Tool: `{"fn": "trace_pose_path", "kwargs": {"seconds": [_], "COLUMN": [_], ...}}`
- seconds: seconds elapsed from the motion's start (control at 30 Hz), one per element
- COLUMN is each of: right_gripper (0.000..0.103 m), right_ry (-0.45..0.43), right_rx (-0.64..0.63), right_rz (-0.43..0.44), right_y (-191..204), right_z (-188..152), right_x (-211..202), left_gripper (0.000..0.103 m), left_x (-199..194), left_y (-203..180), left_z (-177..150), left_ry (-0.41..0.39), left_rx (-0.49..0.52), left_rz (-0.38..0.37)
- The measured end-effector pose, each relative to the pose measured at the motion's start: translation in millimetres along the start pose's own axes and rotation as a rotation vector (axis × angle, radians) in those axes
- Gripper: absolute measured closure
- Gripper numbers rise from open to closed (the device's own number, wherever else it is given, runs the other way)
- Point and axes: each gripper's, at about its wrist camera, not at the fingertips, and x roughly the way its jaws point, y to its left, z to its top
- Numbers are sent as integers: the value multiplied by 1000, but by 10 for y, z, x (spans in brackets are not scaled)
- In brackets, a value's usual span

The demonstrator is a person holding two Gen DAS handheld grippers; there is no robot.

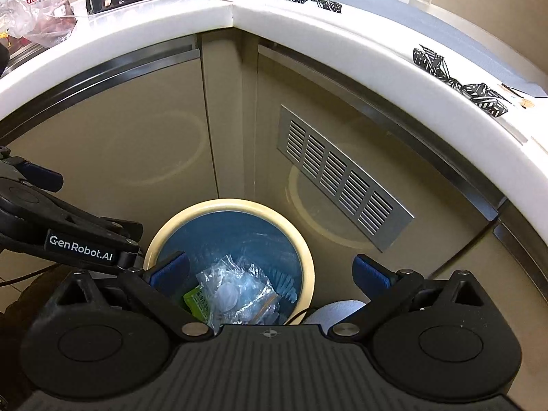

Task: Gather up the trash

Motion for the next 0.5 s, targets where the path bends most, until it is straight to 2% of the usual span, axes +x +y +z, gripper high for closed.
{"fn": "trace_pose_path", "kwargs": {"seconds": [0.33,0.5], "right_gripper": [1,1], "right_ry": [9,16], "right_rx": [-8,-6], "right_rz": [1,-2], "right_y": [23,23], "right_z": [17,12], "right_x": [50,69], "left_gripper": [0,0], "left_x": [37,71], "left_y": [-79,-44], "left_z": [0,5], "left_ry": [5,34], "left_rx": [38,35], "left_rz": [78,56]}}
